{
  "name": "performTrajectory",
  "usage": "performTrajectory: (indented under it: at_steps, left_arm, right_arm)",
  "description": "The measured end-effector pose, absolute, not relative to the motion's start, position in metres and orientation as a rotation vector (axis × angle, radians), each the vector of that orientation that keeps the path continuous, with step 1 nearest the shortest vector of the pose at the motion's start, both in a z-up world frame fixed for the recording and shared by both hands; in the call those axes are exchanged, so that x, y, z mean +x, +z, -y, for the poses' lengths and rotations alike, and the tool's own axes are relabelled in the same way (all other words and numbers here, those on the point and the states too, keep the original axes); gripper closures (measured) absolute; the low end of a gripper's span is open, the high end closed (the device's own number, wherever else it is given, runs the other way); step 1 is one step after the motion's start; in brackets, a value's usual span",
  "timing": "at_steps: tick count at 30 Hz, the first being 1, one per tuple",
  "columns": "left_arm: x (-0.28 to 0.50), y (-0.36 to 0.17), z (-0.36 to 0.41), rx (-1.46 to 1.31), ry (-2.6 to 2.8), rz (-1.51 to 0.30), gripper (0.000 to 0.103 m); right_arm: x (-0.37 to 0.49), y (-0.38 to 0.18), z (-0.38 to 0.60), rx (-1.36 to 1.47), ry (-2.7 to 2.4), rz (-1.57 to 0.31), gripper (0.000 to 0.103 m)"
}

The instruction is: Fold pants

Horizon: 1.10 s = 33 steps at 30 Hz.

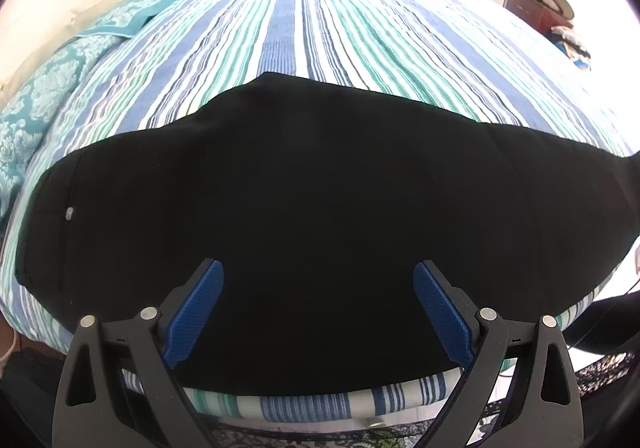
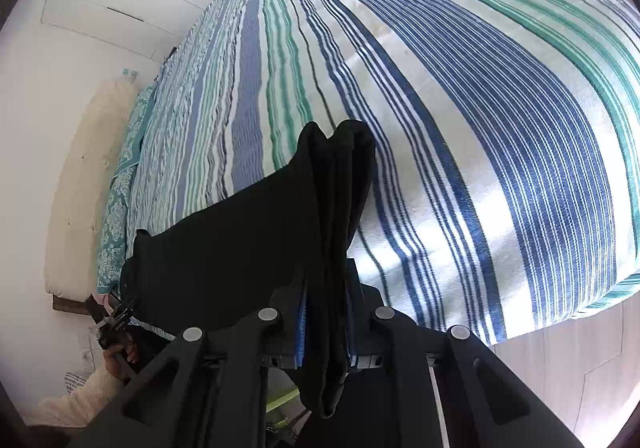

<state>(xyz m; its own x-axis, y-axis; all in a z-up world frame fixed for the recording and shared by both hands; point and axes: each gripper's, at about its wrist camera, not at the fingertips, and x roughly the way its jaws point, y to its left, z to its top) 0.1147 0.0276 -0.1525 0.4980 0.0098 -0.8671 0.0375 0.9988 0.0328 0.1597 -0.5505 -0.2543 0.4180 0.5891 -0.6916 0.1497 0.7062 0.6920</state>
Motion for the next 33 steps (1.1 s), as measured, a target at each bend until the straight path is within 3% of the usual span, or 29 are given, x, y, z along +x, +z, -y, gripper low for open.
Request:
performTrajectory:
  at_steps: [11, 24, 25, 27, 28, 29, 33]
  left_arm:
    - [0.114, -0.147, -0.048, -0.077, -0.033, -1.015, 0.006]
    - [0.102, -0.140, -0.101, -0.226, -0.006, -1.004, 0.006]
    - [0.101, -0.139, -0.105, -0.235, -0.002, -1.000, 0.006]
    - [0.099, -0.137, -0.110, -0.250, 0.003, -0.990, 0.006]
    - [0.098, -0.135, -0.112, -0.261, 0.003, -0.982, 0.006]
    - [0.097, -0.133, -0.114, -0.280, -0.002, -0.970, 0.006]
    - [0.096, -0.121, -0.114, -0.367, -0.125, -0.902, 0.006]
  right_arm:
    - [0.179, -0.154, 0.361, 0.976, 0.674, -0.877, 0.091]
    - [0.223, -0.212, 0.045, 0.732, 0.692, -1.061, 0.091]
    - [0.224, -0.216, 0.029, 0.692, 0.705, -1.072, 0.088]
    - [0.224, -0.224, 0.011, 0.593, 0.685, -1.121, 0.073]
    - [0.222, -0.225, 0.014, 0.565, 0.685, -1.128, 0.053]
    - [0.217, -0.223, 0.023, 0.548, 0.688, -1.120, 0.041]
    - [0.181, -0.197, 0.077, 0.346, 0.625, -1.016, 0.031]
